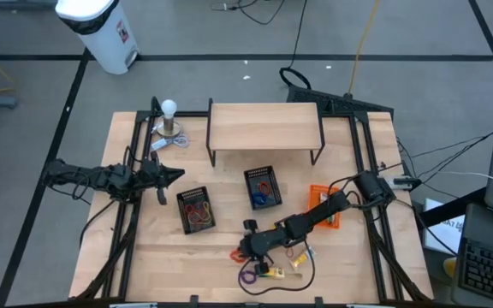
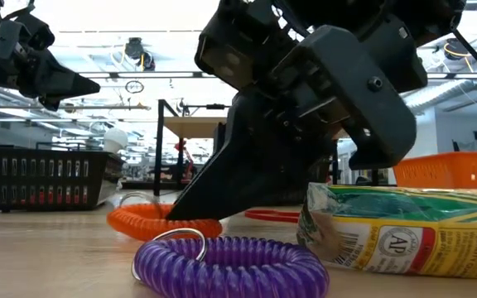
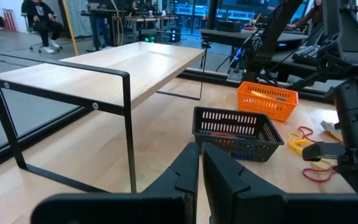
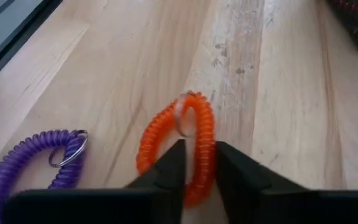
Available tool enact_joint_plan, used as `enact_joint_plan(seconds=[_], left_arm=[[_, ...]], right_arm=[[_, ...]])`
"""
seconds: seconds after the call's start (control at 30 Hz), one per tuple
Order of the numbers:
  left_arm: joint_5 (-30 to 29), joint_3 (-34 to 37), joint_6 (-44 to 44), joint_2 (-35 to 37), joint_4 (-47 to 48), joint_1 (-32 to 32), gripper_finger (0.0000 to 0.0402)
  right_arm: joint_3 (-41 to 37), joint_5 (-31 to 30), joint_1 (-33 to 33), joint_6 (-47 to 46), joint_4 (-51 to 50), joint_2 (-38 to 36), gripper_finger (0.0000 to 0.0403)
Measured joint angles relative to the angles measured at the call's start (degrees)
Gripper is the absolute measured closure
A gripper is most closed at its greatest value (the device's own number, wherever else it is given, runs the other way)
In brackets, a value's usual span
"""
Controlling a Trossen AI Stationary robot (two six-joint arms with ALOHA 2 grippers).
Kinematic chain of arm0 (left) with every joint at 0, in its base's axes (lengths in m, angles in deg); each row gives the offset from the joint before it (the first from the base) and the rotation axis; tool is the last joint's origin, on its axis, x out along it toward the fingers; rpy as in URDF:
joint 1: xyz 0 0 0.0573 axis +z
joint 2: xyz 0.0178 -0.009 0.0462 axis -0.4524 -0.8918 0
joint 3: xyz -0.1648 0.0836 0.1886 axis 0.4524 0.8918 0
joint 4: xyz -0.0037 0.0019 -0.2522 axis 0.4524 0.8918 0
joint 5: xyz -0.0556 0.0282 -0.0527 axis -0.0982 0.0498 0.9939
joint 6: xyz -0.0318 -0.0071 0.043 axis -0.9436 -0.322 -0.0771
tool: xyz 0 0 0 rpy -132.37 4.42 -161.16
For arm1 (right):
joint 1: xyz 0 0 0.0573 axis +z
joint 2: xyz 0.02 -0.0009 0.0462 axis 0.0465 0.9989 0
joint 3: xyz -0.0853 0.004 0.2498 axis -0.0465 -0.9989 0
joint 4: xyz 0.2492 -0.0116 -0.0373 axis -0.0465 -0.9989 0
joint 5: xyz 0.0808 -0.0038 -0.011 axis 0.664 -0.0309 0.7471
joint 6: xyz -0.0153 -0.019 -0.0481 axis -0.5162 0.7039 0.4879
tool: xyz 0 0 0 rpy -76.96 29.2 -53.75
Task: Pick & Place Office Desk Supplies
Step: Put the orange spring rubberband into the right black
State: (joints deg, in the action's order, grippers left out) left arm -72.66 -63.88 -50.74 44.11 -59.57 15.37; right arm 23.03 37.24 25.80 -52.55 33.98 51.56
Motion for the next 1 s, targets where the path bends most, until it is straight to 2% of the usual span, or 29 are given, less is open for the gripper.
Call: enact_joint_plan(seconds=[0.07,0.1,0.23,0.47,0.67,0.77,0.87,1.0], left_arm=[[0.00,-0.01,0.00,0.00,-0.06,0.00,0.0380],[-0.04,0.00,0.00,0.00,-0.22,0.00,0.0380],[-0.83,-0.02,1.27,0.02,-1.16,0.00,0.0380],[-1.96,0.00,2.29,0.02,-1.08,0.00,0.0380],[-2.01,0.00,4.35,0.02,-1.12,0.00,0.0380],[-2.01,0.00,4.34,0.01,-1.12,0.00,0.0380],[-2.01,0.00,4.82,0.02,-1.12,0.00,0.0380],[-2.03,0.00,9.76,0.02,-1.11,-0.01,0.0380]], right_arm=[[-0.05,-0.02,0.00,2.45,-2.08,-1.69,0.0379],[-0.13,-0.45,-0.04,3.47,-3.47,-2.44,0.0385],[-0.38,-2.05,-0.69,4.03,-6.72,-6.02,0.0379],[-0.22,-1.77,-0.95,9.43,-11.22,-20.02,0.0385],[-0.18,-1.58,-4.10,11.98,-18.99,-38.35,0.0385],[-1.06,0.88,-5.80,12.16,-20.99,-48.06,0.0385],[-4.16,1.93,-7.12,11.72,-20.67,-58.65,0.0386],[-11.63,2.78,-9.64,8.27,-21.50,-72.00,0.0386]])
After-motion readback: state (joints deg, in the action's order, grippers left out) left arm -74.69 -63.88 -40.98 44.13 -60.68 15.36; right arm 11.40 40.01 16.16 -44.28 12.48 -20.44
